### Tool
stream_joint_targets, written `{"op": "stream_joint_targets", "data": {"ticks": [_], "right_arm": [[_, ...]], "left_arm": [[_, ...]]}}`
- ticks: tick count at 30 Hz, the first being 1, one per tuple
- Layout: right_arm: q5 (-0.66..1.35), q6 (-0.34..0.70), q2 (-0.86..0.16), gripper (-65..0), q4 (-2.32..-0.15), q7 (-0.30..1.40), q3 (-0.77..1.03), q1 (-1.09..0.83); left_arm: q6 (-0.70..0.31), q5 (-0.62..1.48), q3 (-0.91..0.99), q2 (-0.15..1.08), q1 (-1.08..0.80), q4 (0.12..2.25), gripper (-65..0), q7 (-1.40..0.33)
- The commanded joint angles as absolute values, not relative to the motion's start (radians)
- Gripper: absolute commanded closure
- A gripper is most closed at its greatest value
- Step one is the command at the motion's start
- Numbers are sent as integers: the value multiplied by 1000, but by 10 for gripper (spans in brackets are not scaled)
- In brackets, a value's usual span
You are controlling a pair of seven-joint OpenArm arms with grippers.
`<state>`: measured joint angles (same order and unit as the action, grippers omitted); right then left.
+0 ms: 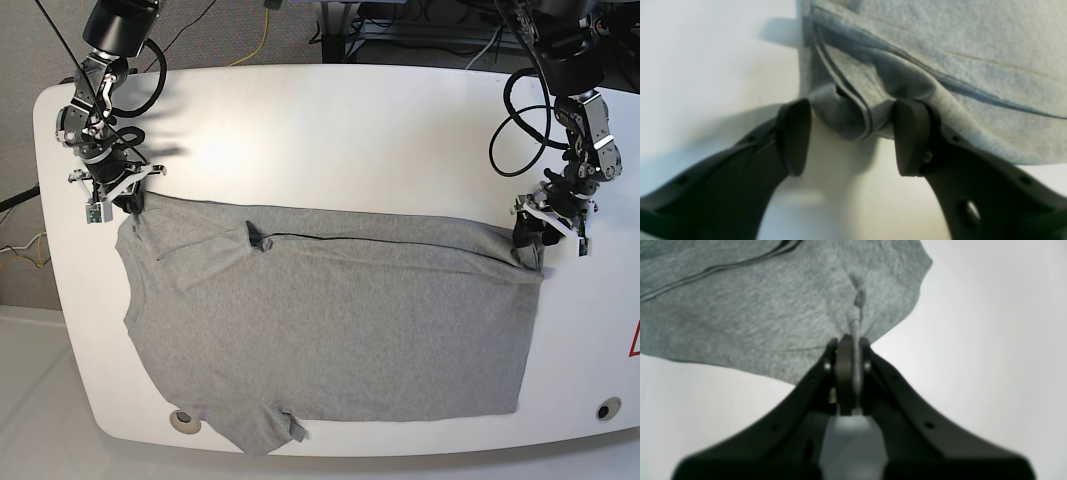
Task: Fold the T-shirt properly
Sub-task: 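Close both grippers on the folded shoulder corners of the grey shirt, then pull the shirt by its shoulder corners toward the robot with both grippers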
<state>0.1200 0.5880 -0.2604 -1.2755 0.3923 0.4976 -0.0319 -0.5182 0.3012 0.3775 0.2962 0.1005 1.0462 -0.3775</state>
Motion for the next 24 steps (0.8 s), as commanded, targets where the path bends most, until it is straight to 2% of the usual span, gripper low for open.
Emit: {"op": "stream_joint_targets", "data": {"ticks": [1,4,5,24], "right_arm": [[117,594,-272,0,-1288,397,498,-28],[117,594,-271,0,-1294,401,498,-33],[117,594,-271,0,-1296,402,499,-35],[125,603,-196,0,-1488,420,499,-230]], "left_arm": [[-514,282,378,302,97,1060,-181,-417],[-511,281,376,300,86,1069,-10,-432],[-510,280,375,300,82,1071,0,-438],[-491,286,387,311,-220,1301,0,-461]]}}
